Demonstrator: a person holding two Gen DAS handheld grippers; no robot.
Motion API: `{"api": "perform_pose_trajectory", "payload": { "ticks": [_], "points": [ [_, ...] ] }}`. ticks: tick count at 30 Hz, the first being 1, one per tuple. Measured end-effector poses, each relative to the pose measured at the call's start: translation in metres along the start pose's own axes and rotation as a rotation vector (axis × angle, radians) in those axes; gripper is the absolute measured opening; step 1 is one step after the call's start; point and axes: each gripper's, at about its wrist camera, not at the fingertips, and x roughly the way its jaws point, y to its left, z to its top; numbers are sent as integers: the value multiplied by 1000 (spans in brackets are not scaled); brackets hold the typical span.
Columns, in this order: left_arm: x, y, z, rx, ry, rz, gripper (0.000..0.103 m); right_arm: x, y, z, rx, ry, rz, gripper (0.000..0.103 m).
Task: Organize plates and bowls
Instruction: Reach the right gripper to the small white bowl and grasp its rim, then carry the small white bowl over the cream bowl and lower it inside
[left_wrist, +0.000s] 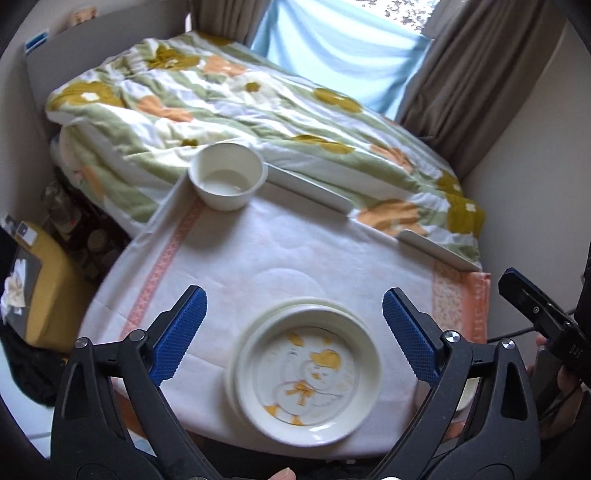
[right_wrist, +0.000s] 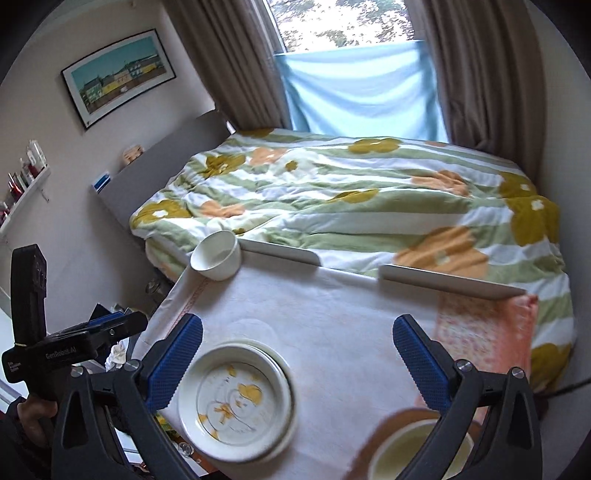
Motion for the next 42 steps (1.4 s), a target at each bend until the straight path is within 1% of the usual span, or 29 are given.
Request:
{"api": "perform_pose_trajectory", "payload": {
  "ticks": [2, 4, 6, 8, 10, 12, 14, 15, 17, 20, 21, 22, 23, 25, 28, 29, 31, 32, 33, 34, 35, 36, 37, 39, 42],
  "points": [
    [5, 22, 13, -41, -6, 4, 96, 24, 16, 14, -13, 23, 19, 103],
    [11, 48, 28, -120, -12, -39, 96, 49, 30, 30, -25, 50, 29, 103],
    [23, 69, 43, -187, -1, -78, 96, 79, 44, 49, -37, 112, 33, 103],
    [38, 85, 58, -217, 18, -69, 96, 104, 50, 62, -38, 164, 41, 103],
    [53, 95, 72, -224, 17, -71, 94, 130, 60, 78, -44, 174, 25, 103],
    [70, 104, 83, -231, 23, -75, 89, 163, 69, 92, -75, 201, -15, 103],
    [93, 114, 90, -260, 52, -91, 79, 198, 71, 102, -77, 252, 8, 103],
    [103, 118, 92, -275, 65, -100, 76, 213, 70, 104, -63, 268, 23, 103],
    [123, 124, 94, -292, 96, -105, 64, 238, 69, 106, -45, 300, 40, 102],
    [150, 129, 95, -306, 132, -117, 59, 267, 71, 104, -44, 347, 51, 90],
    [158, 130, 96, -307, 144, -128, 59, 275, 71, 102, -39, 362, 61, 85],
    [165, 129, 97, -304, 155, -135, 56, 280, 70, 100, -29, 375, 71, 80],
    [171, 129, 99, -300, 161, -128, 53, 287, 69, 98, -16, 384, 82, 78],
    [180, 131, 103, -298, 163, -118, 52, 302, 69, 93, 9, 411, 108, 69],
    [190, 136, 108, -304, 157, -99, 47, 321, 75, 89, 8, 443, 116, 59],
    [193, 138, 110, -305, 155, -92, 42, 326, 77, 88, 9, 451, 122, 57],
    [198, 141, 112, -311, 157, -79, 38, 334, 79, 86, 8, 463, 134, 47],
    [199, 144, 112, -314, 157, -75, 34, 336, 81, 85, 4, 465, 137, 44],
    [201, 146, 112, -316, 157, -67, 31, 339, 82, 85, 2, 466, 136, 38],
    [202, 149, 112, -320, 154, -61, 26, 342, 82, 84, 4, 468, 136, 32],
    [203, 152, 112, -329, 149, -60, 22, 344, 81, 84, 9, 469, 136, 30],
    [203, 154, 111, -334, 146, -58, 19, 346, 81, 83, 13, 471, 135, 26],
    [204, 157, 110, -337, 140, -64, 18, 347, 80, 82, 15, 470, 134, 18],
    [203, 157, 110, -332, 133, -70, 18, 347, 79, 82, 25, 461, 150, 13],
    [202, 157, 110, -318, 126, -68, 18, 346, 82, 82, 8, 451, 132, 13]
  ]
}}
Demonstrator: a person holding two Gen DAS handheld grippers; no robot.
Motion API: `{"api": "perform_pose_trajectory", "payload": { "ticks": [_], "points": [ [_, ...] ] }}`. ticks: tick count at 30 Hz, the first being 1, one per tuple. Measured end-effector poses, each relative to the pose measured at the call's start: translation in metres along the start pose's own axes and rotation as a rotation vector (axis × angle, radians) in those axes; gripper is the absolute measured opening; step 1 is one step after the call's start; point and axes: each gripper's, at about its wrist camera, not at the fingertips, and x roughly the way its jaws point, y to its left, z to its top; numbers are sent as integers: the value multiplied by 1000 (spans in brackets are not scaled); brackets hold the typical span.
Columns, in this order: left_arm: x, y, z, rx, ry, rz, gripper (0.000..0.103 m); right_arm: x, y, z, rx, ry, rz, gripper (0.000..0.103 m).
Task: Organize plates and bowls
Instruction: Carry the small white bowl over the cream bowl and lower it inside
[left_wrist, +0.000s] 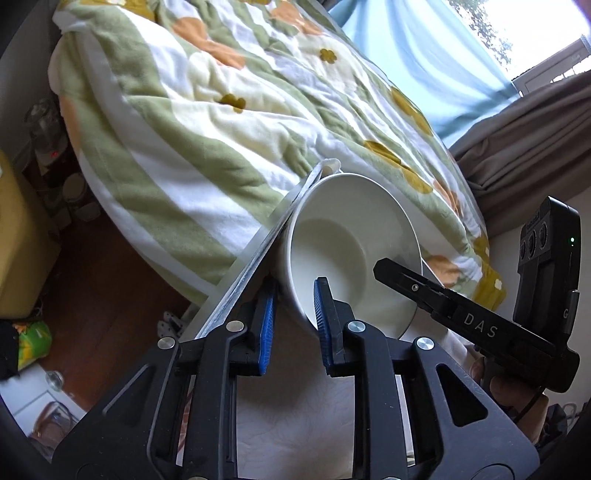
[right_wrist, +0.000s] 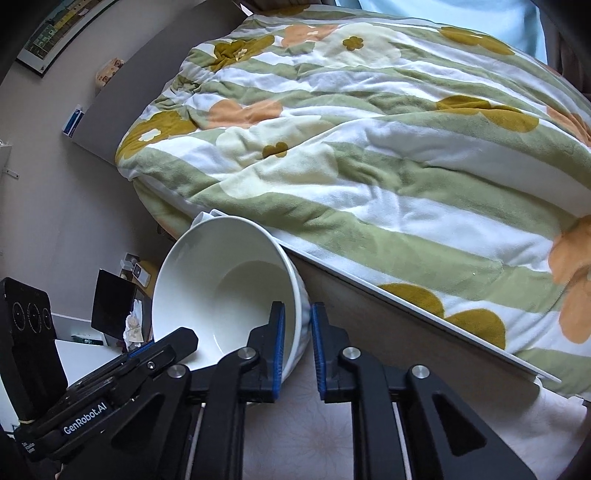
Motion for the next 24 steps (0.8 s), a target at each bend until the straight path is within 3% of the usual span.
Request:
{"api": "perform_pose_trajectory", "payload": {
  "ticks": [11, 18, 24],
  "points": [
    [-28, -25, -9, 125, -41, -19, 18, -30, 0, -20, 47, -71, 2, 12],
    [-68, -77, -37, 255, -69, -76, 18, -96, -8, -54, 112, -185, -14, 12],
    [-101, -144, -93, 393, -63, -149, 18, -175, -31, -111, 188, -303, -55, 12]
  ]
}}
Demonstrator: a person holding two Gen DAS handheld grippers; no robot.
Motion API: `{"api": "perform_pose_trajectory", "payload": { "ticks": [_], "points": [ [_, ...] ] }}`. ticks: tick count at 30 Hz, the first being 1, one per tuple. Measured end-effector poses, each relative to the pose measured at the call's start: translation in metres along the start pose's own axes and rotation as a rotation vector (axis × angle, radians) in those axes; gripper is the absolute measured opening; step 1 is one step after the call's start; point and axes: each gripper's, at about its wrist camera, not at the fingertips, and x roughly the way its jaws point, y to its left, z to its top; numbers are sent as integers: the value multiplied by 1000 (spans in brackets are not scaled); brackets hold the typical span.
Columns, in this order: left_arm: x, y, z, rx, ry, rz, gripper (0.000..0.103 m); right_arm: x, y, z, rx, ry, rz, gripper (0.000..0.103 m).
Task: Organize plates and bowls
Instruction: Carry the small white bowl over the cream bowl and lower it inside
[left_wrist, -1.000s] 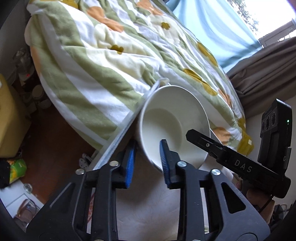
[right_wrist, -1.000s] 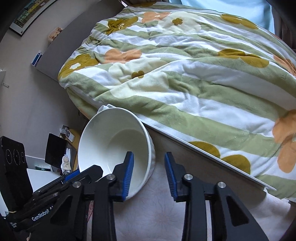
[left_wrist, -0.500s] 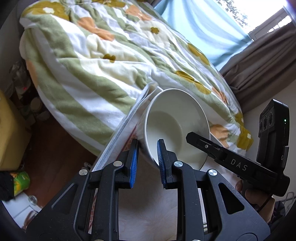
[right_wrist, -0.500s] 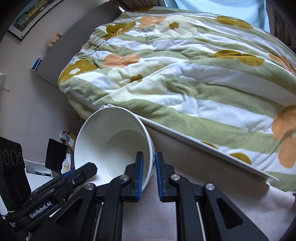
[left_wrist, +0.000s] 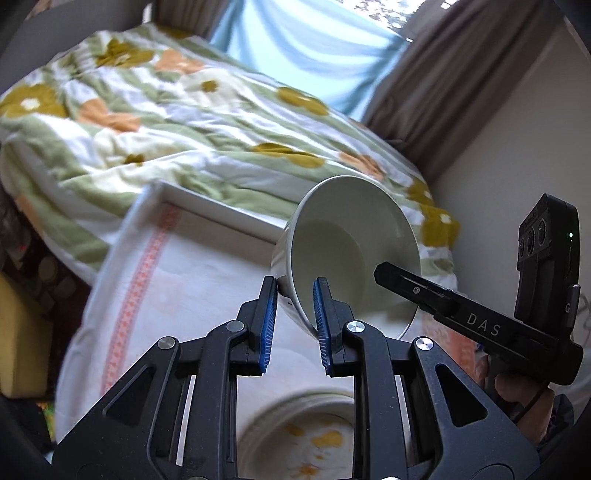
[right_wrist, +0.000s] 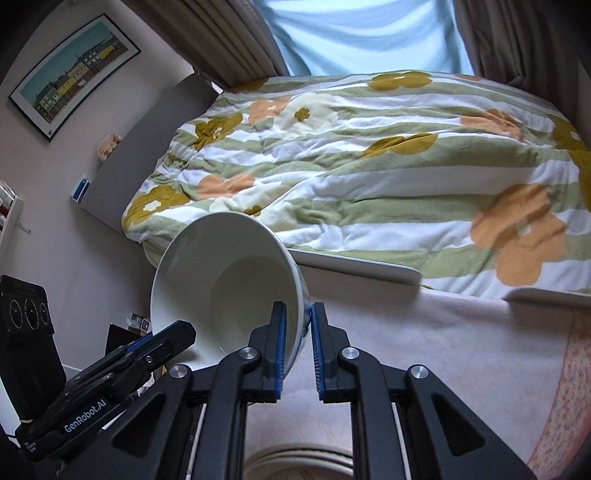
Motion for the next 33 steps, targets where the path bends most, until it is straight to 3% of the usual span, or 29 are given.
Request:
{"api": "perform_pose_trajectory", "payload": {
  "ticks": [8, 16, 24, 33],
  "points": [
    [-12, -130, -64, 165, 57, -105, 18, -120, -62, -58, 79, -120, -136, 12],
    [-11, -227, -142, 259, 123, -169, 18, -193, -122, -122, 170, -163, -224, 12],
    [6, -267, -203, 265, 205, -149, 18, -212, -171, -171, 228, -119, -231, 12],
    [34, -269, -225, 274, 283, -77, 18, -199, -209, -205, 282, -65, -194, 12]
  ]
}}
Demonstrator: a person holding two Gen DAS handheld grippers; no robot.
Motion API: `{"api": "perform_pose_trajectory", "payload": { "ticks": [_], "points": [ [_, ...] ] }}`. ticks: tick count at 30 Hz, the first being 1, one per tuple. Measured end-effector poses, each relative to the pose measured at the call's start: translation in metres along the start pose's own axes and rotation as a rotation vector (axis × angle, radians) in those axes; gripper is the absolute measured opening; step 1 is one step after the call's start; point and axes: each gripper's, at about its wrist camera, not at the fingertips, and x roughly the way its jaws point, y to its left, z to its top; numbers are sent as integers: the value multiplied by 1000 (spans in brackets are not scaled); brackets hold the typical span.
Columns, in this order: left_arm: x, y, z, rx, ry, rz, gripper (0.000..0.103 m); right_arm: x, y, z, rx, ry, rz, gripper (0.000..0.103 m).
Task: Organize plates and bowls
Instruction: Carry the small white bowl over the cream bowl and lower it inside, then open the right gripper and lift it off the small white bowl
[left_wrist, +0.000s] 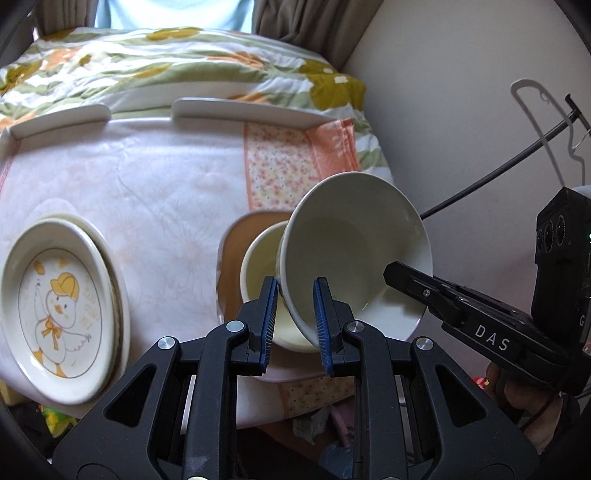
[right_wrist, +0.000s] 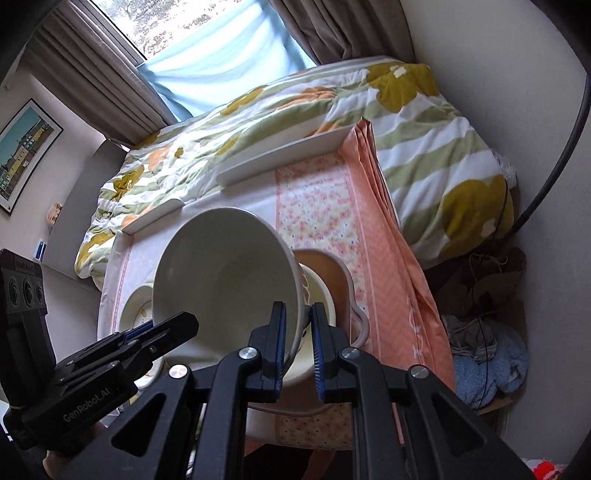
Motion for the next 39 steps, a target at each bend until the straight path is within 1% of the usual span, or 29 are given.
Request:
{"api": "perform_pose_trajectory", "payload": {
  "ticks": [4, 7, 13, 18, 24, 28, 32, 36, 39],
  "points": [
    [14, 6, -3, -4, 38, 22, 18, 13, -6, -4, 5, 25, 2, 12],
    [21, 12, -2, -2, 47, 41, 18, 20, -6, -7, -9, 41, 3, 12],
    [31, 9, -5, 31, 73, 86, 18, 27, -4, -11, -49, 51, -24, 12],
    [32, 3, -7, 79, 63, 136, 18, 28, -1, -12, -86, 54, -49, 13],
    [35, -2, -4, 131, 70, 184, 18, 31, 1, -15, -99, 61, -71, 14],
    [32, -5, -3, 165, 51, 213, 18, 29, 6, -16, -133, 44, -96, 15],
    [34, -7, -1, 184, 57, 225, 18, 29, 9, -16, -154, 43, -116, 15],
    [32, -5, -2, 189, 60, 214, 18, 28, 9, -16, -141, 48, -120, 15],
    [21, -8, 0, 196, 36, 208, 18, 22, 8, -15, -124, 38, -110, 15]
  ]
}}
